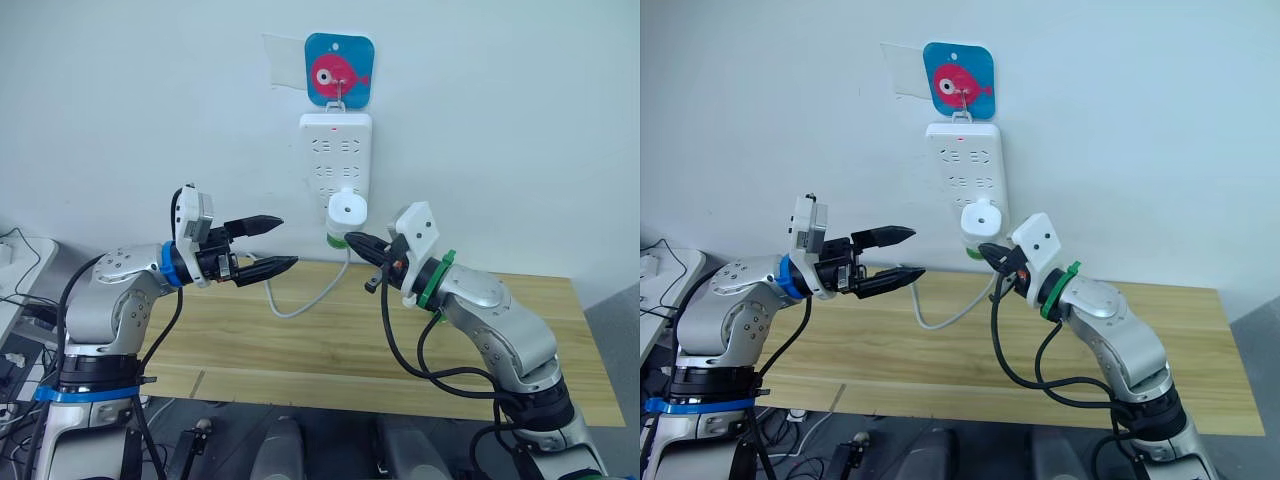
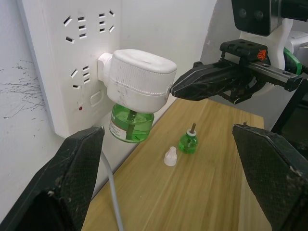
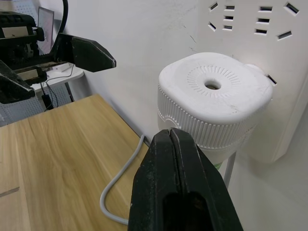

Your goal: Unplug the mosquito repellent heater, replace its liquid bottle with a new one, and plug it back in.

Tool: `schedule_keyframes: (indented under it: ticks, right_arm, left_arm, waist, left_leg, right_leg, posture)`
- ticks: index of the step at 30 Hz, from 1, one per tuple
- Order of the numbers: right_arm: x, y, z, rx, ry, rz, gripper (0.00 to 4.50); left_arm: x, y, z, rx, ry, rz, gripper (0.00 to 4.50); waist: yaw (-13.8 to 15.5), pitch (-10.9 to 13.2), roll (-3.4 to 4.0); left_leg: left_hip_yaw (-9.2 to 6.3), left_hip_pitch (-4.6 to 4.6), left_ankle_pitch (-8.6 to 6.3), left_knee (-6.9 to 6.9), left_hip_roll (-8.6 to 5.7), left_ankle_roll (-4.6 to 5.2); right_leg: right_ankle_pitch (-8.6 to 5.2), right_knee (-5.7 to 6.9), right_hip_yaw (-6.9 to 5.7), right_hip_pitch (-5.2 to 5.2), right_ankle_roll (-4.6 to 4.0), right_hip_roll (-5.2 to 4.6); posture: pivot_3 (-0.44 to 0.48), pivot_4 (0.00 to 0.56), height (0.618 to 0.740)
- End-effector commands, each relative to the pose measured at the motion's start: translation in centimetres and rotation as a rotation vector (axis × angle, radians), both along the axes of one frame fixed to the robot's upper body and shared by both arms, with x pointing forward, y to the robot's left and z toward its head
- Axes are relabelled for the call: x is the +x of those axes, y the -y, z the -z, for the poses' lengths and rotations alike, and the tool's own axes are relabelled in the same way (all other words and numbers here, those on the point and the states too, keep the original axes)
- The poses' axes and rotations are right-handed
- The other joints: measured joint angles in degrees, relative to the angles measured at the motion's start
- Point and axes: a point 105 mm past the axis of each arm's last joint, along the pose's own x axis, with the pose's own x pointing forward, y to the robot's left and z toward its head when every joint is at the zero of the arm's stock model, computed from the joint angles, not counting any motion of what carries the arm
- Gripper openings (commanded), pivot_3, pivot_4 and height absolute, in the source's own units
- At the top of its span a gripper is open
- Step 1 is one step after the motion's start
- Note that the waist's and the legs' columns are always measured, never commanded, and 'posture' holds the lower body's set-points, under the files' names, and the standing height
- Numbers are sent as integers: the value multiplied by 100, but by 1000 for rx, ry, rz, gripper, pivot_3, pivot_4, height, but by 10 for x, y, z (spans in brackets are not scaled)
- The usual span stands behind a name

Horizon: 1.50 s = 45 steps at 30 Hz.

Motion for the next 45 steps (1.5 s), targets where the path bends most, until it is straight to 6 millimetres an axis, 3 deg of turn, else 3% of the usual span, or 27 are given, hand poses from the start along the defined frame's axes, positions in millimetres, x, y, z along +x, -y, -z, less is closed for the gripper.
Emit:
schedule_keyframes:
  ticks: [1,12,28,38,42,45]
  right_arm:
    - [1,1,-12,18,59,23,0]
    - [3,-8,-12,29,66,42,0]
    - [20,11,-17,-5,124,207,0]
    - [-15,-10,-11,9,57,-34,0]
    - [-24,-10,-7,-7,39,-82,0]
    - [-35,2,-4,-24,21,-124,0]
  left_arm:
    - [-1,2,-7,-5,32,8,4452]
    - [1,5,-8,-9,30,6,4452]
    - [6,6,-8,-12,26,9,4452]
    - [7,1,-9,-8,22,-7,4452]
    - [7,-2,-7,19,21,-24,4452]
    - [10,-10,-6,49,21,-78,4452]
  waist:
    - [0,0,0]
    - [0,0,0]
    - [-6,0,0]
    - [-5,0,1]
    - [-4,0,1]
    - [-2,0,0]
  left_leg:
    - [0,0,0,0,0,0]
    - [0,1,0,0,1,0]
    - [-2,4,3,7,1,-4]
    - [-2,2,2,6,1,-3]
    - [-2,2,2,0,2,-3]
    - [-3,2,2,0,2,-3]
  right_leg:
    - [0,0,0,0,0,0]
    - [0,2,0,0,0,1]
    - [1,10,0,2,-1,3]
    - [1,5,0,2,-2,3]
    - [0,2,-1,1,-4,3]
    - [-1,1,-1,1,-5,3]
  posture:
    - [43,180,740]
    - [47,184,740]
    - [29,189,740]
    - [34,187,740]
    - [38,186,740]
    - [45,184,740]
